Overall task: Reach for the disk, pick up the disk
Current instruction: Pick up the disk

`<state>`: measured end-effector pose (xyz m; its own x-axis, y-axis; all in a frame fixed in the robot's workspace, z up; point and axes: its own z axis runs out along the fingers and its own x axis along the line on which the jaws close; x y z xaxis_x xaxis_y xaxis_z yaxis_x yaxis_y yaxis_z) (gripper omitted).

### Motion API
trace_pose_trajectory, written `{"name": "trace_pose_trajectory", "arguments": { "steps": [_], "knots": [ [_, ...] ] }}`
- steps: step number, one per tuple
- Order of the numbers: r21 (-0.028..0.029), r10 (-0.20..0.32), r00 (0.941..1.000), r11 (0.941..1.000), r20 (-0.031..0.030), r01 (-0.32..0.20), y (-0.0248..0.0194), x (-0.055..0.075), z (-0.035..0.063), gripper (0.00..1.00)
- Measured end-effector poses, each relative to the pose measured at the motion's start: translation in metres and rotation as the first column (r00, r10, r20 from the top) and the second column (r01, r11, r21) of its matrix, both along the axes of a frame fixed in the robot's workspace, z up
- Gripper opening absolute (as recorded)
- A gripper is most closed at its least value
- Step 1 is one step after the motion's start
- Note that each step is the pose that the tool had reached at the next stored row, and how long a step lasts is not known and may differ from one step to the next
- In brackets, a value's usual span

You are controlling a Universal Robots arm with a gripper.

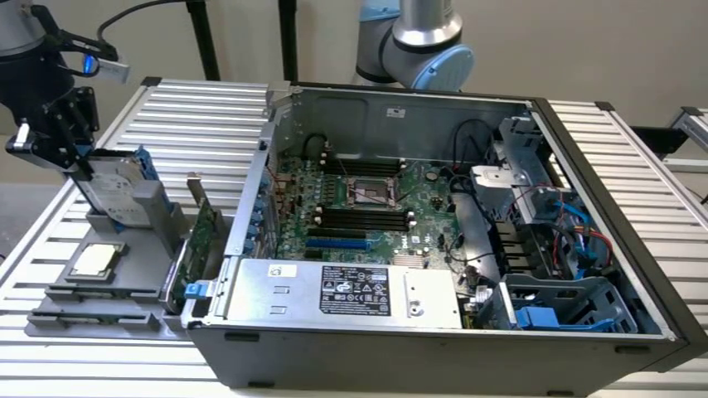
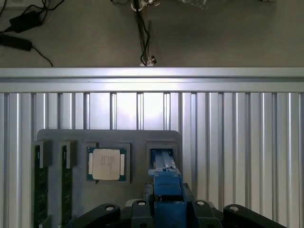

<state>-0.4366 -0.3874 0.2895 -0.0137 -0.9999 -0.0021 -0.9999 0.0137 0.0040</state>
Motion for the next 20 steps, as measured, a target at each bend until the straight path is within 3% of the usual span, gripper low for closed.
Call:
{"name": "trace_pose_trajectory", "arguments": {
  "steps": [8,11,20],
  "knots": [
    [0.0001,0.0,1.0,1.0,0.0001,0.0,0.0,0.0,0.0002,0.33],
    [0.0,0.0,1.0,1.0,0.0001,0.0,0.0,0.0,0.0045,0.33],
    [0.0,0.001,1.0,1.0,0.0001,-0.001,-0.0007,0.003,0.0417,0.33]
  ]
}}
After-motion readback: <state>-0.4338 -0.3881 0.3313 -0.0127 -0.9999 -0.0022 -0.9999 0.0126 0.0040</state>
